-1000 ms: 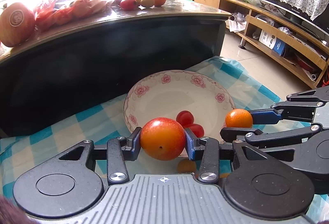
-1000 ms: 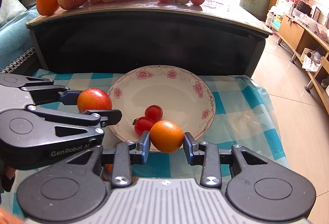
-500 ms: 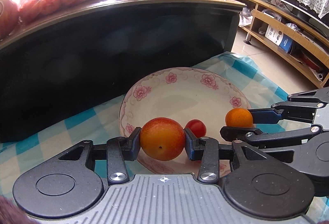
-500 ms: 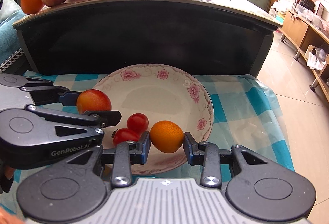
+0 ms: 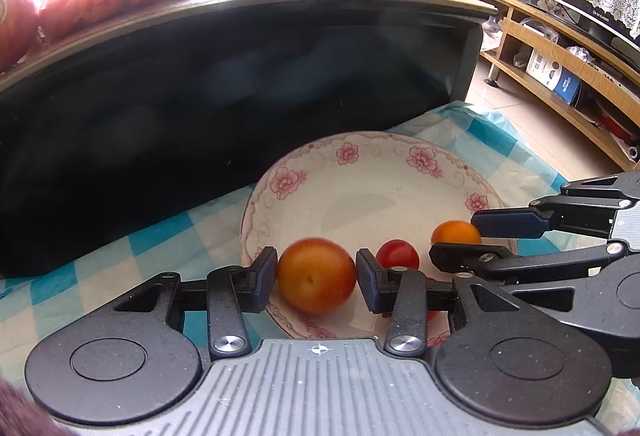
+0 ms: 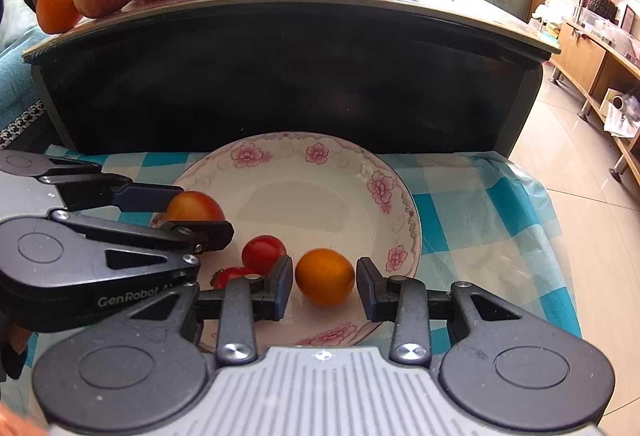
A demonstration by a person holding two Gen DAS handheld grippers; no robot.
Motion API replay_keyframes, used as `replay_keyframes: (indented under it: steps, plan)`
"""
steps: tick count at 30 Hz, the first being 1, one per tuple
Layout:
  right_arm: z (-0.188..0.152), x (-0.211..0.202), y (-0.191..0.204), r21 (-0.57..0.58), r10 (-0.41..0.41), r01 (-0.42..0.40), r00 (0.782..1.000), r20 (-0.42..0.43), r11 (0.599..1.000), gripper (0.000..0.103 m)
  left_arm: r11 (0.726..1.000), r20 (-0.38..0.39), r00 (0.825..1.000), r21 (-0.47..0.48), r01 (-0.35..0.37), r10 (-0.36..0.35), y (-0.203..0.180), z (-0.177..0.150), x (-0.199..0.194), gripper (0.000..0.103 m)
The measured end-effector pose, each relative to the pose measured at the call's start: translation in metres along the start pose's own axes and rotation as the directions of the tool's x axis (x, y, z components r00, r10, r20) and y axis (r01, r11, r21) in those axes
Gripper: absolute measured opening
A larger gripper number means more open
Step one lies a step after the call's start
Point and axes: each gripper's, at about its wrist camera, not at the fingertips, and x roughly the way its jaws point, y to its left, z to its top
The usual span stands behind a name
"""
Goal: Organize fruits
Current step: 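Open both grippers to release the tomato and orange into the bowl, then grasp a stemmed cherry tomato with the left gripper while the right grasps an orange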
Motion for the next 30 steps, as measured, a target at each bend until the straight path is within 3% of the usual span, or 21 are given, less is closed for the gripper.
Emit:
replay_keyframes:
  steps: [14, 24, 30]
  plan:
    - [-0.003, -0.032, 0.01, -0.006, -0.009, 0.009, 1.0, 0.018, 1.0, 0.039, 1.0, 0.032, 0.999, 0.009, 0.01, -0.011, 0.001, -0.001, -0.031, 0.058]
    - [-0.046, -0.065, 0.029, -0.013, 0.031, -0.032, 0.998, -0.059, 0.999, 0.039, 0.999, 0.003, 0.999, 0.04, 0.033, -0.033, -0.003, -0.03, -0.062, 0.059]
    - [-0.066, -0.073, 0.047, 0.003, 0.086, -0.086, 0.992, -0.091, 0.996, 0.039, 0.999, -0.018, 0.999, 0.002, 0.041, -0.041, 0.007, -0.048, -0.078, 0.059]
